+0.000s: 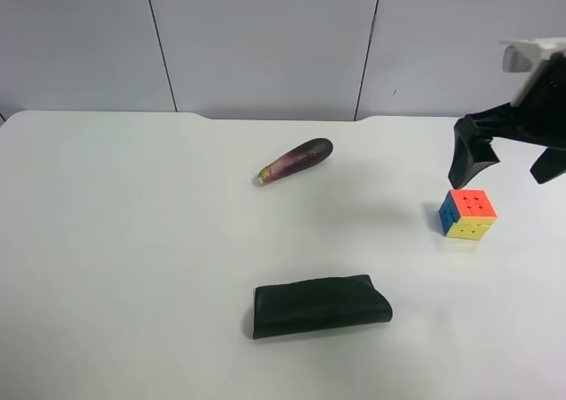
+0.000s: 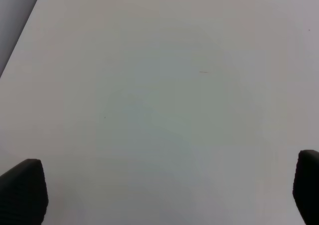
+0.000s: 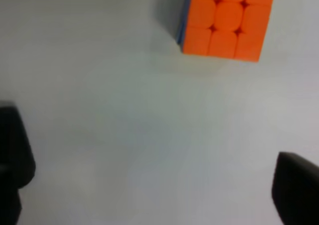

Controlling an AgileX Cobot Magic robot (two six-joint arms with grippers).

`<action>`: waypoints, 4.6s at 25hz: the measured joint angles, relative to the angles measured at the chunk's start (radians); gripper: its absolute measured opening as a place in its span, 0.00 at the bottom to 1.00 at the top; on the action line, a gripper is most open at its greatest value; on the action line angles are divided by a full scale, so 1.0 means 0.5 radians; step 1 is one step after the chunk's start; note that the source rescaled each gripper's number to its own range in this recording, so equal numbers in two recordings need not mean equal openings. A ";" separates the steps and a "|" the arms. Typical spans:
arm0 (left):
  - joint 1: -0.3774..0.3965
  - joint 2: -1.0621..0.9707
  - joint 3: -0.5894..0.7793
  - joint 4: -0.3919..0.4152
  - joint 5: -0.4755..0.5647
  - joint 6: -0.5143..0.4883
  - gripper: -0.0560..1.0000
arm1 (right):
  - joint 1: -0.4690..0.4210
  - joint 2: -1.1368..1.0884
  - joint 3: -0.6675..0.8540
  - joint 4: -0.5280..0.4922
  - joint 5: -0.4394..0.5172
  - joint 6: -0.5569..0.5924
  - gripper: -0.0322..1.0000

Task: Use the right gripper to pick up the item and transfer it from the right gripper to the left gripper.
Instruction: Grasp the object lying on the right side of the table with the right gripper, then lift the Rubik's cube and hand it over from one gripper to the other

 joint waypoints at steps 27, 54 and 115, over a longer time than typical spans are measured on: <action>0.000 0.000 0.000 0.000 0.000 0.000 1.00 | -0.264 0.727 -0.002 0.002 -0.656 -0.127 1.00; 0.000 0.000 0.000 0.000 0.000 0.000 1.00 | -0.264 0.888 -0.002 -0.011 -0.795 -0.127 0.03; 0.000 0.973 -0.266 -0.694 0.167 0.030 1.00 | 1.329 0.043 -0.192 0.431 -0.707 -1.162 0.03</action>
